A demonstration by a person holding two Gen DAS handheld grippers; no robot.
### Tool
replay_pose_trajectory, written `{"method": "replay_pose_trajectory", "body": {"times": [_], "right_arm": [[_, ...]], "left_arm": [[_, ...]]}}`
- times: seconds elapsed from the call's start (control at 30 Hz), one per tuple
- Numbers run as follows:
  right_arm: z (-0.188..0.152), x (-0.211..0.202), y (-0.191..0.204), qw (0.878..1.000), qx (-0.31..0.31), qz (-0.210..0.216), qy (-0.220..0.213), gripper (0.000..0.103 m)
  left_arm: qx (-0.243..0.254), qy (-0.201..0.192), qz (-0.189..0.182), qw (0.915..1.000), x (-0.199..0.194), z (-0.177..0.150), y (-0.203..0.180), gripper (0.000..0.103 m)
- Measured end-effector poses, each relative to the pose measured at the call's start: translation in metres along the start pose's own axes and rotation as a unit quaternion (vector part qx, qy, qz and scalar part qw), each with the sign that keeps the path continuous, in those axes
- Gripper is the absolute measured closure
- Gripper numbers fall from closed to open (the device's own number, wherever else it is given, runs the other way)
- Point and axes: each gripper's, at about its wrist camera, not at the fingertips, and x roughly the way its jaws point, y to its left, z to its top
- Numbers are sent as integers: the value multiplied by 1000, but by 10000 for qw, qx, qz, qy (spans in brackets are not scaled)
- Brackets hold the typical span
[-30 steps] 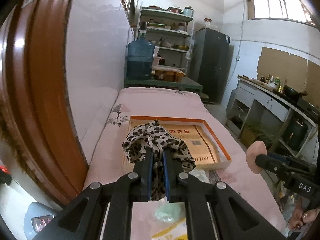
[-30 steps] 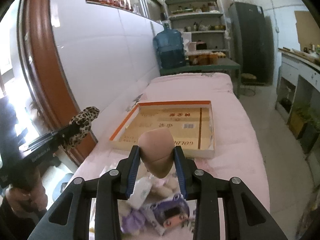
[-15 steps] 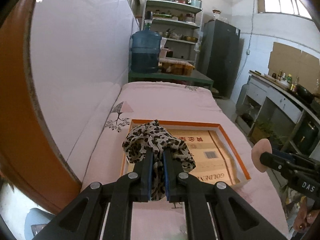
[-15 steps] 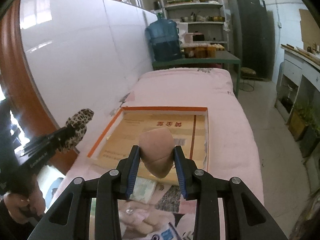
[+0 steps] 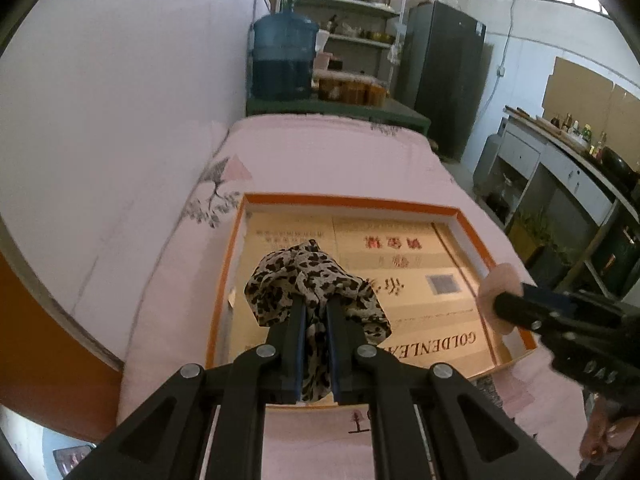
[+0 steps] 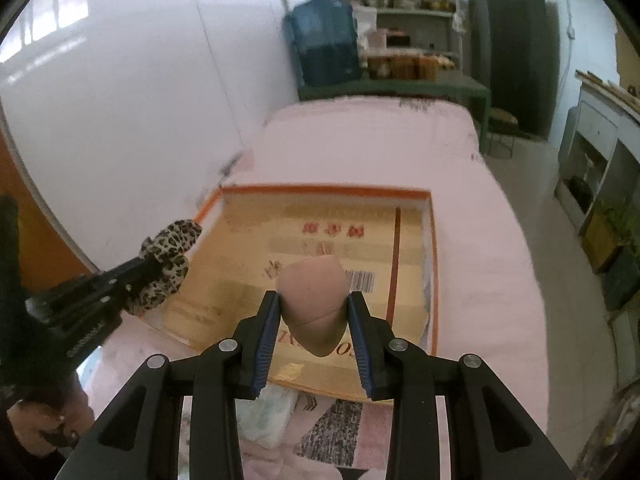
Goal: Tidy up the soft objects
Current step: 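Carry scrunchie and sponge into the orange-rimmed box and open both tools, then withdraw both open tools from the box back toward the pile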
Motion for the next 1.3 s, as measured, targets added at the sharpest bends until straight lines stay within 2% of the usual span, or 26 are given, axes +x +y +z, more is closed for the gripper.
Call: {"method": "replay_pose_trajectory", "body": {"times": [0.1, 0.3, 0.73, 0.83, 0.87, 0.9, 0.97, 1.0, 1.03, 1.07, 1.3], "right_arm": [[-7, 26, -1, 9997, 11, -97, 235, 67], [-15, 51, -9, 9988, 156, -223, 399, 67], [-24, 64, -17, 9977, 265, -231, 575, 66], [-25, 63, -16, 9977, 253, -249, 575, 64], [-25, 63, -15, 9977, 230, -262, 578, 62], [-25, 62, -13, 9977, 202, -284, 586, 60], [-26, 62, -13, 9976, 173, -320, 594, 53], [-27, 62, -12, 9974, 167, -368, 600, 50], [-28, 61, -12, 9973, 177, -389, 602, 44], [-29, 60, -13, 9972, 198, -392, 603, 42], [-32, 42, -7, 9983, 83, -385, 438, 36]], "left_arm": [[24, 67, 5, 10000, 11, -3, 2, 93], [-148, 252, -64, 9996, 29, -7, 10, 93], [-103, 625, -109, 9979, 52, -13, 11, 90], [-199, 718, -150, 9971, 53, -14, 14, 80], [-294, 811, -335, 9957, 55, -14, 16, 74], [-415, 930, -467, 9937, 57, -15, 18, 62], [-417, 919, -354, 9943, 55, -16, 17, 44], [-348, 818, -267, 9957, 51, -16, 16, 40], [-310, 750, -213, 9965, 48, -16, 15, 40], [-287, 679, -150, 9972, 44, -16, 14, 40], [33, 213, -112, 9997, 13, -12, 3, 37]]}}
